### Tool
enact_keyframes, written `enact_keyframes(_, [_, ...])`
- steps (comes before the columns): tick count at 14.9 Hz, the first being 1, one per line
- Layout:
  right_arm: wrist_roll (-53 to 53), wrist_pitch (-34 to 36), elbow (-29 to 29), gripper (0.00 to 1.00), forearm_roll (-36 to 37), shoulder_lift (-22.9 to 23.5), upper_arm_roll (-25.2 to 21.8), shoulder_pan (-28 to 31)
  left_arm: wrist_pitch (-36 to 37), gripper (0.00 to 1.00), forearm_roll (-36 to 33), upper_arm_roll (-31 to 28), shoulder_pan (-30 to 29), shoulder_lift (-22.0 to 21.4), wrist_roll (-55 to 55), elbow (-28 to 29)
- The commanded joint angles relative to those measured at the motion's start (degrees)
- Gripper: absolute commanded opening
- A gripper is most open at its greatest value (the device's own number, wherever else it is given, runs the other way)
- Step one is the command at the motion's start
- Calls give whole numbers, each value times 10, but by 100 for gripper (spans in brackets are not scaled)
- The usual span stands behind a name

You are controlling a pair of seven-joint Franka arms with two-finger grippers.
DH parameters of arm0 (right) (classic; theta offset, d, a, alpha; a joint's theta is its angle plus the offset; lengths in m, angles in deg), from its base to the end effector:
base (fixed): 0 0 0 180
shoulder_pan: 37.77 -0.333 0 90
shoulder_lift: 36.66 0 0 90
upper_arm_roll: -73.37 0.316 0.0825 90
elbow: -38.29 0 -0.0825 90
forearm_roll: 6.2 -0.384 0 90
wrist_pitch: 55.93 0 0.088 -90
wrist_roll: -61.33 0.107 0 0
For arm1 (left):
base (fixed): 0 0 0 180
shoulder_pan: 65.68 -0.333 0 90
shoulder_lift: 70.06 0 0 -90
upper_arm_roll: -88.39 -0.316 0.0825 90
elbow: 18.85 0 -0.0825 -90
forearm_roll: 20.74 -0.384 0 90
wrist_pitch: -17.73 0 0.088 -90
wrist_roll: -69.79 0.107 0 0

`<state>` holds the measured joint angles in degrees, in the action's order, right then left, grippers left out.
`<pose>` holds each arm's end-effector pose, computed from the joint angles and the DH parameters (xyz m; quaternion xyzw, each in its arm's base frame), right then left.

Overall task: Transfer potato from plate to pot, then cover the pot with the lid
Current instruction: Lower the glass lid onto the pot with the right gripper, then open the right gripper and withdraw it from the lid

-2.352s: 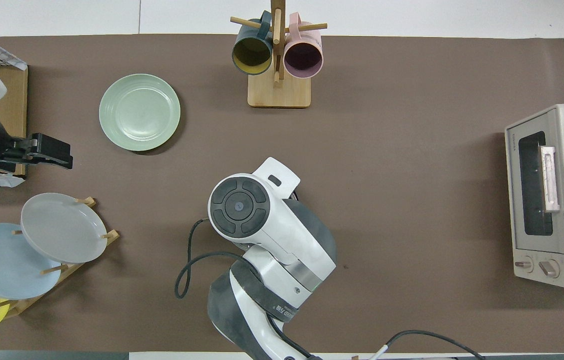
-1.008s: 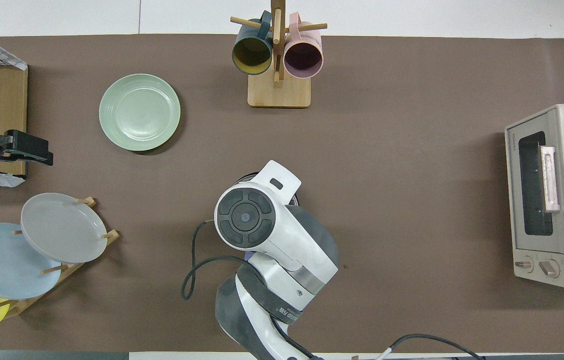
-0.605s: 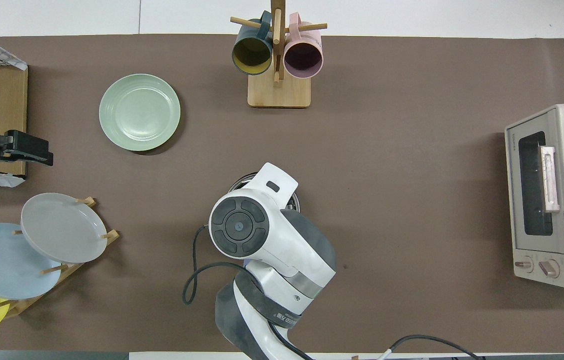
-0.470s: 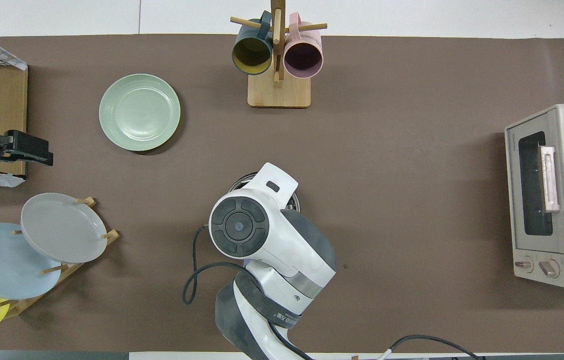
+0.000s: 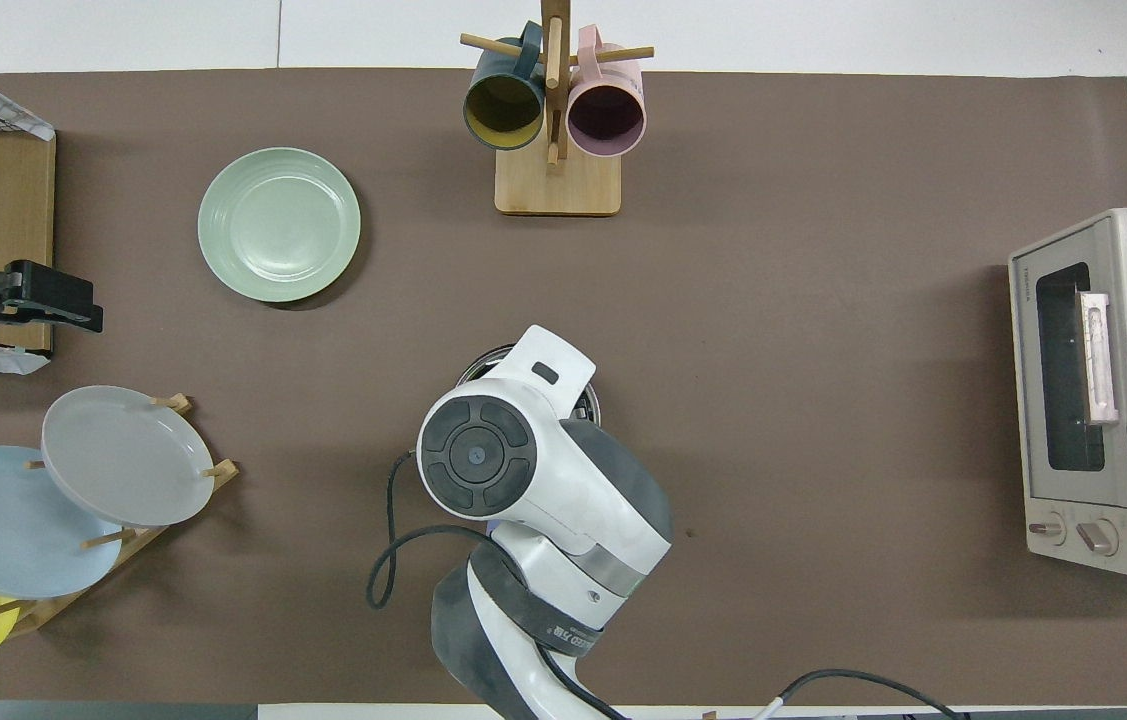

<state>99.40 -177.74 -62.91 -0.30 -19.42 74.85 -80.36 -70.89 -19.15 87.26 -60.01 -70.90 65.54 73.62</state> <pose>0.4665 0.4435 0.3986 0.9957 0.0774 0.0490 0.0113 0.5444 -0.0462 0.6103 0.9996 -0.0025 -0.0273 0.0120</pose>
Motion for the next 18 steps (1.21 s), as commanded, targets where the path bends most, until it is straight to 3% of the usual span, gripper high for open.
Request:
enact_keyframes(1, [18,-17,-18,100,12,-5,1,0,-3,100,-8,3,-4,-8,4,10])
enact_keyframes(4, [17,10,8,100,6,-11,-3,13,-2,100,-8,3,-4,-8,4,10])
enact_keyframes(10, [12,136,133,100,-22,-31,-2,71,-2,100,-8,3,-3,-8,4,10])
enact_keyframes(14, [-72,214,142,100,-27,-62,-6,138,-2,100,-8,3,-3,-9,4,10])
enact_keyframes(18, [-184,291,134,100,-27,-127,-6,248,-2,100,-8,3,-3,-9,4,10])
